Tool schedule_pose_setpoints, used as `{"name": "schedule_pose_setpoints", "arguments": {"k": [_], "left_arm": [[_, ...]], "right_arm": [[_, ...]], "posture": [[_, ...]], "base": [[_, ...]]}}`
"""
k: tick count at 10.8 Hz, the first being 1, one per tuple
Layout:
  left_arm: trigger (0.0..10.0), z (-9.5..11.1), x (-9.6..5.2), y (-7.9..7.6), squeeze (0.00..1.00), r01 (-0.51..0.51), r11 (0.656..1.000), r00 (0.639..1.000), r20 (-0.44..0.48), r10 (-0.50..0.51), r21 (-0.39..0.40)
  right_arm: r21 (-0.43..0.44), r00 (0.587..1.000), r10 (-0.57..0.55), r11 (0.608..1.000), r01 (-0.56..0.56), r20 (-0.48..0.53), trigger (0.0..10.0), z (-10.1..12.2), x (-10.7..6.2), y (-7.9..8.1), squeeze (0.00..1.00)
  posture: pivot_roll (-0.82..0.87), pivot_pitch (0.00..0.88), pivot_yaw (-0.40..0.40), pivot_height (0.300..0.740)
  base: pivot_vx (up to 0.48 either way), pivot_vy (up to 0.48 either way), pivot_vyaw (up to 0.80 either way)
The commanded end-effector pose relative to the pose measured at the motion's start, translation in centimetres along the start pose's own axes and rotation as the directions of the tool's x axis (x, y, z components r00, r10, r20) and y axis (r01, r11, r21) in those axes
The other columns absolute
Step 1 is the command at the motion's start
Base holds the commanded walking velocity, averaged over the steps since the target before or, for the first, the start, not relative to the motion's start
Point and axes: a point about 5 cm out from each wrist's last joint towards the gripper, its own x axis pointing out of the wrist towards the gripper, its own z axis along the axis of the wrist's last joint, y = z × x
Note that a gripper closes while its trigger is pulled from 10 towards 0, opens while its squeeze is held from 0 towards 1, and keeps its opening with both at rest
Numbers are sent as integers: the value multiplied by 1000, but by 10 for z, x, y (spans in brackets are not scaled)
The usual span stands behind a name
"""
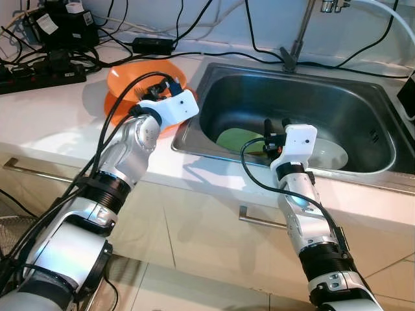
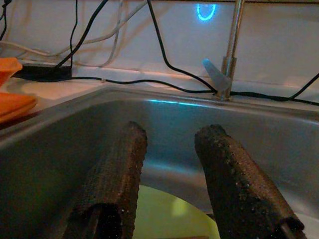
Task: Kitchen organization
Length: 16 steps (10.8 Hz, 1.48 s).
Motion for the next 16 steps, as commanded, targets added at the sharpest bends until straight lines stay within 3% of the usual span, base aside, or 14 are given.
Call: {"name": "schedule_pose_setpoints", "arguments": {"k": [1, 3, 4, 5, 6, 12, 16], "left_arm": [[10000, 4, 2, 3, 0, -7, 1000, 1000, 15, 7, 8], [10000, 4, 2, 2, 0, -1, 1000, 1000, 16, 1, 8], [8863, 4, 2, 1, 0, 3, 1000, 1000, 18, -3, 7], [3725, 5, 2, 0, 0, 5, 1000, 1000, 19, -6, 6], [0, 5, 2, -1, 0, 10, 1000, 1000, 21, -10, 5], [0, 3, 1, -1, 0, 13, 1000, 1000, 22, -13, 8], [0, 5, 1, 8, 0, -29, 999, 999, 30, 28, 14]], "right_arm": [[-6, 999, -19, 1000, 19, -43, 10000, -9, -5, -6, 0], [-6, 999, -21, 1000, 21, -43, 10000, -9, -6, -6, 0], [-6, 999, -21, 1000, 21, -43, 10000, -9, -6, -7, 0], [-5, 999, -21, 1000, 21, -43, 10000, -9, -6, -7, 0], [-5, 999, -21, 1000, 20, -43, 10000, -9, -6, -7, 0], [-4, 999, -17, 1000, 17, -42, 10000, -9, -5, -5, 0], [-4, 999, -16, 1000, 16, -41, 10000, -9, -5, -5, 0]], "posture": [[187, 65, 18, 740], [189, 67, 17, 740], [189, 68, 16, 740], [189, 68, 16, 740], [189, 69, 16, 740], [191, 56, 15, 740], [192, 54, 13, 740]], "base": [[0, 0, 0], [0, 0, 0], [0, 0, 0], [0, 0, 0], [0, 0, 0], [0, 0, 0], [0, 0, 0]]}}
